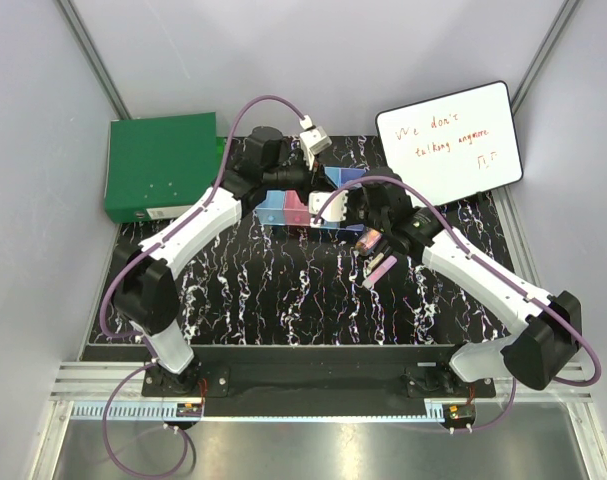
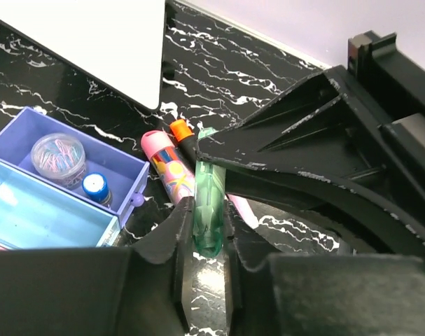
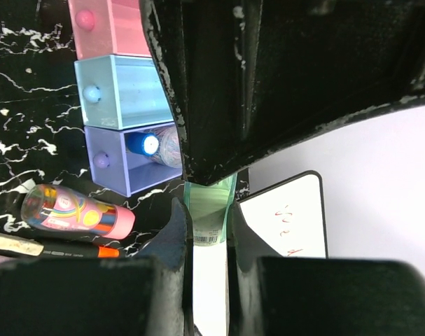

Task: Sort the stationery into containers
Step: Pick up the pen from the center of the board, then place the pen in the storage box.

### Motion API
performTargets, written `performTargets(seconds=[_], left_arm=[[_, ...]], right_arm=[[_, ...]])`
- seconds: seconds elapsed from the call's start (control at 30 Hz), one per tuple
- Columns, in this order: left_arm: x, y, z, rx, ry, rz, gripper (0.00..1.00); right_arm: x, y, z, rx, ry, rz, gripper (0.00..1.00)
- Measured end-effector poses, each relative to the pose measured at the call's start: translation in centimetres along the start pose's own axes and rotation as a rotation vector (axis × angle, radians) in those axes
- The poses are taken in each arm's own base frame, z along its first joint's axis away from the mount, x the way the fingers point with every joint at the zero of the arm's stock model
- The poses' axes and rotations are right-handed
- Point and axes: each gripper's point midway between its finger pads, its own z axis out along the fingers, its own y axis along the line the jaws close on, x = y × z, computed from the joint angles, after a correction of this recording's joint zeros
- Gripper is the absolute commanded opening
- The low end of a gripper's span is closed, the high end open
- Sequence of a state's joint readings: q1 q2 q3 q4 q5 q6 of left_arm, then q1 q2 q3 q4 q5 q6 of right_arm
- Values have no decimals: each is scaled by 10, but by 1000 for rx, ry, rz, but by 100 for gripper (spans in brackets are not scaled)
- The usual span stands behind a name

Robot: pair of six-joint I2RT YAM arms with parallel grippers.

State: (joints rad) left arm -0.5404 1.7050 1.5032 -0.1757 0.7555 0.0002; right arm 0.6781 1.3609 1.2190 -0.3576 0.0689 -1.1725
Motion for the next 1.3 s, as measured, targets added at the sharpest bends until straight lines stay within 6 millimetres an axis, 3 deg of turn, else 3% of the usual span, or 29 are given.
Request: performTargets(seconds=[0.03, 0.07, 0.1, 0.17, 0.23, 0.5, 0.73, 0.93, 1.17, 1.3], left_arm=[[-1, 0, 0, 0, -1, -1, 0], [-2, 0, 0, 1, -2, -3, 0], [-3, 0, 0, 1, -4, -3, 0], [-5, 1, 1, -1, -9, 3, 0], [-8, 3, 2, -8, -16, 14, 0], [2, 13, 1, -50, 17, 49, 0], [21, 45, -8, -201, 104, 150, 0], [49, 93, -34, -416, 238, 268, 0], [73, 156, -85, -630, 406, 340, 0], [92, 187, -103, -693, 517, 370, 0]], right_arm=[[0, -1, 0, 3, 1, -1, 18], [0, -1, 0, 7, -1, -1, 34], [0, -3, 0, 11, -1, -1, 59], [0, -3, 0, 17, 1, 3, 90], [-2, -2, 1, 14, -5, -4, 100], [-4, 2, 1, 9, -13, 40, 100], [1, -14, -15, 97, -1, 120, 100], [20, -34, -34, 205, 42, 170, 100], [31, -25, -36, 202, 74, 178, 100], [33, -21, -34, 195, 79, 177, 100]])
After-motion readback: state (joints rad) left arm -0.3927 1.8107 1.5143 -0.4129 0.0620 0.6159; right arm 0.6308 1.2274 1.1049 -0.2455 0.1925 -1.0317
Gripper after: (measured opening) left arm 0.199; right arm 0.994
